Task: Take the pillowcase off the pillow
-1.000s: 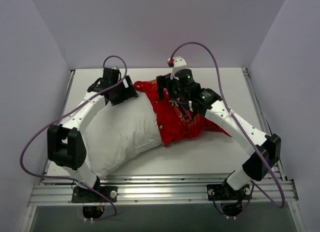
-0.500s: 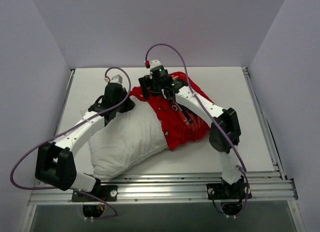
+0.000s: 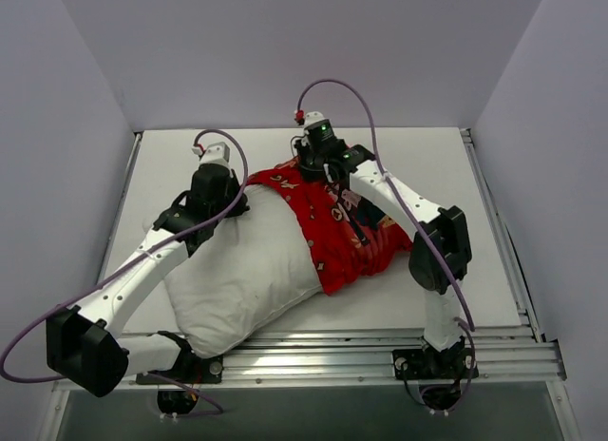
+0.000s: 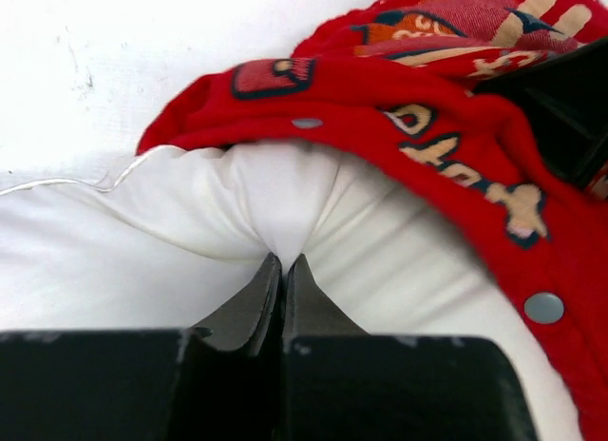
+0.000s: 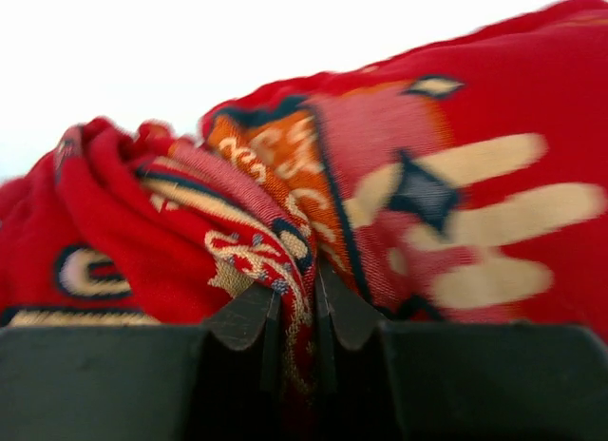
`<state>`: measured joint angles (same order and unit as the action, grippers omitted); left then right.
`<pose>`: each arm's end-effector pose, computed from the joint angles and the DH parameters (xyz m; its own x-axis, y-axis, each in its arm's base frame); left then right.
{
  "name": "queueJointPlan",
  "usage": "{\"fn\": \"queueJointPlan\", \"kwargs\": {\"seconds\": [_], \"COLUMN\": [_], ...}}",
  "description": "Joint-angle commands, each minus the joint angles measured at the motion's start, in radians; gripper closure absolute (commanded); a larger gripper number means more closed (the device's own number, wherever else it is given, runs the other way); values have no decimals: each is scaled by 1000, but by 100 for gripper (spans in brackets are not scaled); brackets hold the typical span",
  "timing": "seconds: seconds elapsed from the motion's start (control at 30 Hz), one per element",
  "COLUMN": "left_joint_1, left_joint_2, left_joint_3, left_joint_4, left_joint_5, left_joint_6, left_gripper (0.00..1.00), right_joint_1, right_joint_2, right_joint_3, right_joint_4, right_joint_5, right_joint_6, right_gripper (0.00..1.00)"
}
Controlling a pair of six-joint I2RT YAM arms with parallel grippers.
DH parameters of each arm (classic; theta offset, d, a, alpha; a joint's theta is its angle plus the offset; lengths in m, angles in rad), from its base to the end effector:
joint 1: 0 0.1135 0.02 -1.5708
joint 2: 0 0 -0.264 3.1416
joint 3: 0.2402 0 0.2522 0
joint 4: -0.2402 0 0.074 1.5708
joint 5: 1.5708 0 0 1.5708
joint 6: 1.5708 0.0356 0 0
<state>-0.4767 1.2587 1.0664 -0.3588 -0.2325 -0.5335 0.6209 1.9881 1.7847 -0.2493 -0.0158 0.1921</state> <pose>0.2556 -0.1228 0.3199 -0.5390 -0.2786 -0.7949 -0.0023 0.9442 -0.3294 0.3881 0.2783 0.3162 -0.4625 -0.0961 -0.8814 -0.5144 0.8388 0.1785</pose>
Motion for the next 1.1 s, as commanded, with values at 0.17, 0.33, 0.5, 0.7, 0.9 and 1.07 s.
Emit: {"fn": "queueJointPlan", "kwargs": {"seconds": [0.17, 0.33, 0.5, 0.7, 0.9, 1.07], "left_joint_1": [41, 73, 131, 178, 156, 144], "left_joint_2": [-177, -226, -243, -225, -134, 8], "left_joint_3": [259, 339, 378, 391, 336, 291], "left_joint_4": [-221, -267, -330, -356, -228, -60], "left_joint_5": [-333, -392, -476, -411, -128, -83], "left_joint_6": [139, 164, 201, 201, 168, 151], "left_gripper": [98, 98, 98, 98, 98, 98], "right_joint_1": [-331, -460, -518, -566, -432, -388], "right_joint_2": [-173, -299, -385, -403, -341, -246], "right_joint_3": [19, -4, -24, -56, -93, -70], "right_joint_4": [-139, -104, -93, -35, 37, 65], "right_joint_5": [370, 500, 606, 412, 114, 79], "right_joint_6": [84, 150, 184, 161, 98, 90], "right_gripper": [100, 100, 100, 100, 100, 89]}}
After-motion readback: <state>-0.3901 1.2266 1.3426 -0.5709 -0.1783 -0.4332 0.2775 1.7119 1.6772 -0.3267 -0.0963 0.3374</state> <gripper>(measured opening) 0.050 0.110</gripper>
